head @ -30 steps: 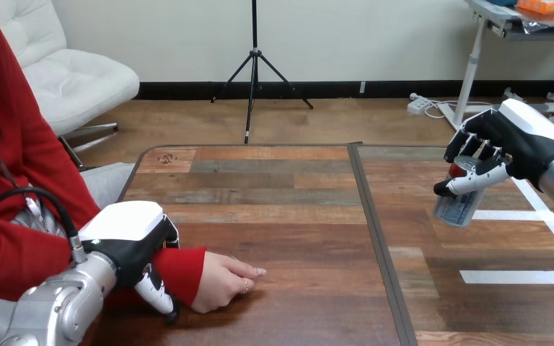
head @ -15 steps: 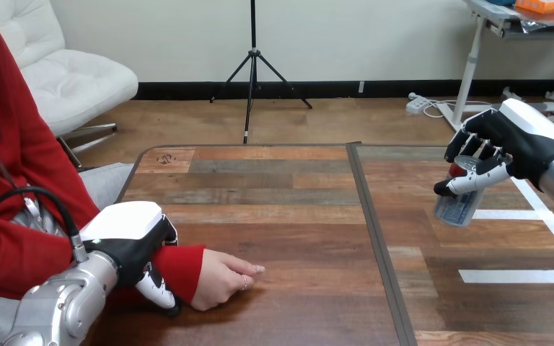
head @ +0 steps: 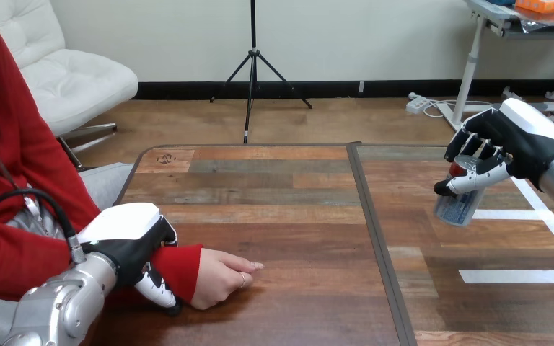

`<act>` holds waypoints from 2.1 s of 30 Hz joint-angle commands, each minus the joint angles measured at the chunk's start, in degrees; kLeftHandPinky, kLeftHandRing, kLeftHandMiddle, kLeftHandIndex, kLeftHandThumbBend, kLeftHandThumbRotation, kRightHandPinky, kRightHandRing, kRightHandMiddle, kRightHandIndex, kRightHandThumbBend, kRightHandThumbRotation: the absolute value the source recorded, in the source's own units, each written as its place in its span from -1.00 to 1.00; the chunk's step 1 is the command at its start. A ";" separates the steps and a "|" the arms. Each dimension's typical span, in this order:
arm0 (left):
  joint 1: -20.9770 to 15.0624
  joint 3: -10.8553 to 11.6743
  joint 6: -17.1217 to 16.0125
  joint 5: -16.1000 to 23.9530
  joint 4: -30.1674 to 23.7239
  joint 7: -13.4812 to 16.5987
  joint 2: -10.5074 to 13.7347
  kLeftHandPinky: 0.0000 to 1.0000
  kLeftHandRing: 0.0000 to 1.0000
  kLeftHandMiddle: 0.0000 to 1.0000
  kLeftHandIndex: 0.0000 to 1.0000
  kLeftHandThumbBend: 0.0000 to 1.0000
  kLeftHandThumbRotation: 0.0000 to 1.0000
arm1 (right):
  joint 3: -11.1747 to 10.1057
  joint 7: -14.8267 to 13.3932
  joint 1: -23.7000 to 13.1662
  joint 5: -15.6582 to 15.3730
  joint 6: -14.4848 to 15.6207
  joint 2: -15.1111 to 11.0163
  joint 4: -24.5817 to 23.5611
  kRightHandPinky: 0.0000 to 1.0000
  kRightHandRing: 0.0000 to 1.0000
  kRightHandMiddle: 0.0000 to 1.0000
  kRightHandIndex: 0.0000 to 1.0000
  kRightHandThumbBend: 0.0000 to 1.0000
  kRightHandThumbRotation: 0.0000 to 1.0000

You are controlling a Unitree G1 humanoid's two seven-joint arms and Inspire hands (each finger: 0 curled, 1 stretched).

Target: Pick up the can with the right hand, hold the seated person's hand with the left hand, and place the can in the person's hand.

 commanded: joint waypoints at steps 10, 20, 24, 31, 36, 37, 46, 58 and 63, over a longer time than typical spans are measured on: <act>0.64 2.76 -0.83 -4.69 -5.31 2.51 0.08 -0.56 -0.42 -0.24 -0.25 0.43 -1.00 | -1.78 -2.68 -7.03 1.10 -2.86 -1.75 -0.81 -0.31 -0.24 -0.12 -0.06 0.41 -1.00; 0.91 4.88 -1.37 -5.89 -10.41 4.18 0.05 -0.50 -0.38 -0.25 -0.25 0.49 -1.00 | -1.73 -2.65 -7.57 1.09 -2.92 -1.38 -1.03 -0.34 -0.26 -0.15 -0.06 0.41 -1.00; 0.85 5.68 -1.37 -6.36 -12.15 4.87 -0.27 -0.48 -0.36 -0.25 -0.25 0.50 -1.00 | -1.75 -2.82 -7.80 1.17 -3.30 -1.11 -0.96 -0.35 -0.28 -0.16 -0.07 0.41 -1.00; 0.11 7.02 -2.19 -7.31 -14.85 5.93 -0.72 -0.47 -0.35 -0.25 -0.25 0.51 -1.00 | -1.58 -2.74 -8.31 1.01 -2.27 -0.52 -1.43 -0.37 -0.29 -0.16 -0.07 0.42 -1.00; -0.56 7.60 -3.27 -7.93 -15.62 7.26 -1.08 -0.47 -0.36 -0.26 -0.26 0.54 -1.00 | -1.33 -3.02 -8.68 0.69 -1.86 -0.12 -1.67 -0.35 -0.28 -0.15 -0.06 0.42 -1.00; -0.78 7.76 -3.46 -8.18 -15.89 7.48 -1.20 -0.47 -0.36 -0.26 -0.27 0.54 -1.00 | -1.27 -3.05 -8.82 0.63 -1.71 0.04 -1.75 -0.35 -0.27 -0.15 -0.05 0.42 -1.00; -2.19 8.28 -4.07 -9.50 -16.77 8.91 -1.90 -0.49 -0.39 -0.29 -0.30 0.54 -1.00 | -1.00 -3.21 -9.63 0.48 -0.90 1.17 -2.27 -0.32 -0.25 -0.13 -0.03 0.42 -1.00; -4.07 8.32 -6.17 -9.73 -15.76 11.30 -2.73 -0.50 -0.39 -0.30 -0.30 0.61 -1.00 | -1.29 -3.31 -10.39 1.20 -0.39 2.97 -3.01 -0.33 -0.25 -0.14 -0.02 0.43 -1.00; -4.97 8.20 -5.87 -9.69 -15.94 10.85 -3.08 -0.49 -0.39 -0.30 -0.29 0.56 -1.00 | -1.15 -3.27 -10.78 1.08 0.59 3.85 -3.79 -0.34 -0.26 -0.14 -0.03 0.42 -1.00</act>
